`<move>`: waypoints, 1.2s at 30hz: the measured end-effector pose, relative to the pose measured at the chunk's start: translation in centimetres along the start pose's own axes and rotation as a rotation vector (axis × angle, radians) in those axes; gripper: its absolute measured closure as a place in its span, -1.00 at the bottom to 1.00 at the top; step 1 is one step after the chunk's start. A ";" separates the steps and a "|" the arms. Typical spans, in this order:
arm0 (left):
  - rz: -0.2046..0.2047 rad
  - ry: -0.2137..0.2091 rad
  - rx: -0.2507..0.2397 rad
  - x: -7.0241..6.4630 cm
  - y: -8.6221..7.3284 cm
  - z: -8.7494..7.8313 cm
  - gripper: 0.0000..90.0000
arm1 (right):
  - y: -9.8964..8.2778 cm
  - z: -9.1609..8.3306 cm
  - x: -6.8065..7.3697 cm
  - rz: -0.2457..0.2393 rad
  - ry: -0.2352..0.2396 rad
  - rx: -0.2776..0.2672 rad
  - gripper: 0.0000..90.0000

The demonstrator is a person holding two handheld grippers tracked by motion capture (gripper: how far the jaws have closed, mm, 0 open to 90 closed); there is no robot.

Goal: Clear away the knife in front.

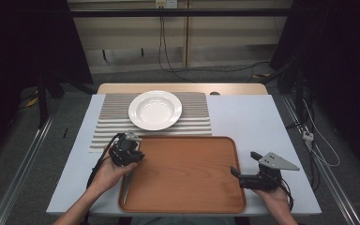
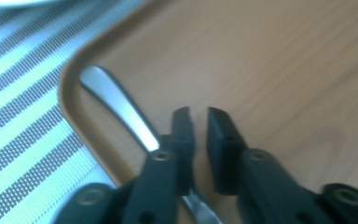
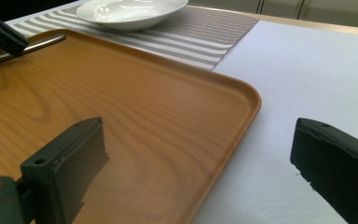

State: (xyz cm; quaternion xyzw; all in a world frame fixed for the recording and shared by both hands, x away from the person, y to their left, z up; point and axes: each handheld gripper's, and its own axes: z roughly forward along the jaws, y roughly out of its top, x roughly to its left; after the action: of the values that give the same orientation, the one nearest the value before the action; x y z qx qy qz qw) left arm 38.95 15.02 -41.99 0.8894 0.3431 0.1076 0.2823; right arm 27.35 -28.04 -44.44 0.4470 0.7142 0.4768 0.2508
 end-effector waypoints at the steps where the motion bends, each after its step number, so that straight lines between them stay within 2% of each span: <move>1: 0.000 -0.004 -0.014 -0.1 0.0 -0.1 0.58 | 0.0 0.0 0.0 0.000 0.000 0.000 -0.93; 2: 0.011 -0.003 -0.028 -0.1 0.0 -0.3 0.43 | 0.0 0.0 0.0 -0.001 -0.001 0.000 -0.93; 4: 0.026 0.027 -0.065 -0.4 0.1 -0.5 0.11 | 0.0 0.0 0.0 -0.002 0.002 -0.002 -0.93; 6: 0.000 0.062 -0.089 -0.5 0.2 -0.6 -0.26 | 0.0 0.0 0.0 0.001 0.001 -0.003 -0.93; 7: -0.030 0.091 -0.090 -0.6 0.2 -0.7 -0.45 | 0.0 -0.1 0.0 0.000 0.000 0.000 -0.93; 9: -0.073 0.069 -0.098 -0.5 0.1 -0.8 -0.70 | 0.0 0.0 0.0 0.004 -0.002 0.000 -0.93; 10: -0.075 0.033 -0.105 -0.3 0.0 -0.9 -0.73 | 0.0 0.0 0.0 0.005 -0.001 0.001 -0.93; 12: -0.090 0.036 -0.127 -0.2 -0.3 -1.2 -0.83 | 0.0 0.0 0.0 0.003 0.001 -0.001 -0.93; 14: -0.107 0.035 -0.163 -0.2 -0.6 -1.6 -0.85 | 0.0 0.0 0.0 0.002 0.000 0.000 -0.93; 16: -0.100 0.030 -0.206 -0.2 -0.9 -2.2 -0.85 | 0.0 0.0 0.0 0.002 0.001 0.000 -0.93; 17: -0.089 0.032 -0.210 -0.1 -0.9 -2.5 -0.85 | 0.0 0.0 0.1 0.001 0.001 0.001 -0.93; 18: -0.088 0.041 -0.211 -0.2 -1.0 -2.8 -0.85 | 0.0 0.0 0.1 0.001 0.001 0.000 -0.93; 23: -0.063 0.099 -0.293 -0.5 -2.0 -3.8 -0.84 | 0.0 -0.1 0.1 0.005 0.000 0.001 -0.93; 26: -0.050 0.129 -0.301 -0.5 -2.5 -4.1 -0.84 | -0.1 -0.1 0.1 0.004 -0.002 0.003 -0.93; 28: -0.063 0.120 -0.344 -0.3 -3.0 -4.3 -0.84 | -0.1 -0.1 0.1 0.005 -0.002 0.002 -0.93; 36: -0.116 0.106 -0.368 0.0 -5.1 -4.9 -0.84 | -0.1 -0.2 0.0 0.003 -0.005 0.001 -0.93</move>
State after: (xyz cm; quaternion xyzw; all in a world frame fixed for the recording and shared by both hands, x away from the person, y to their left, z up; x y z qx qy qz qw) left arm 34.22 20.19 -40.94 0.7946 0.3827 0.1987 0.4275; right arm 27.13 -28.15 -44.47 0.4492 0.7131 0.4758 0.2518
